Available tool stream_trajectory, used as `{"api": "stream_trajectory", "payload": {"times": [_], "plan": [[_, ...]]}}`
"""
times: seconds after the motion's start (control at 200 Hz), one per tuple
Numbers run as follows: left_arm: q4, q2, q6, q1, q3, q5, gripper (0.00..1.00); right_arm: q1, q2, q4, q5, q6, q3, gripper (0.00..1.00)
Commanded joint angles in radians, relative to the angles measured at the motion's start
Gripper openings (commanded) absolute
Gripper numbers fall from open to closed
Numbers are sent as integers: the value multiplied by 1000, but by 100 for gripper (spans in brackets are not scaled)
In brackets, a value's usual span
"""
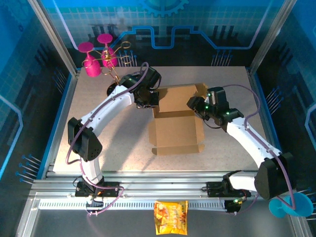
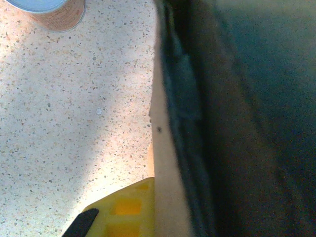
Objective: Fold the paper box
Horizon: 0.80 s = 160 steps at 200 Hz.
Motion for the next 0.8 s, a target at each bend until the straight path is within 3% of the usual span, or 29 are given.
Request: {"api": "stream_trajectory", "payload": {"times": [0.0,0.465,0.65,0.795], "plan": [[-11,12,-3,-1,39,18,0,17,26,7,-20,-1,23,51],[-8,9,-11,4,36,26,0,41,15,-10,-28,-22,18,49],[-17,7,-4,13,35,31,0,15,-95,-103,-13,-194,101,54],[-32,8,4,24,43,53,0,-102,-200,-165,-48,-367,139,55]]}}
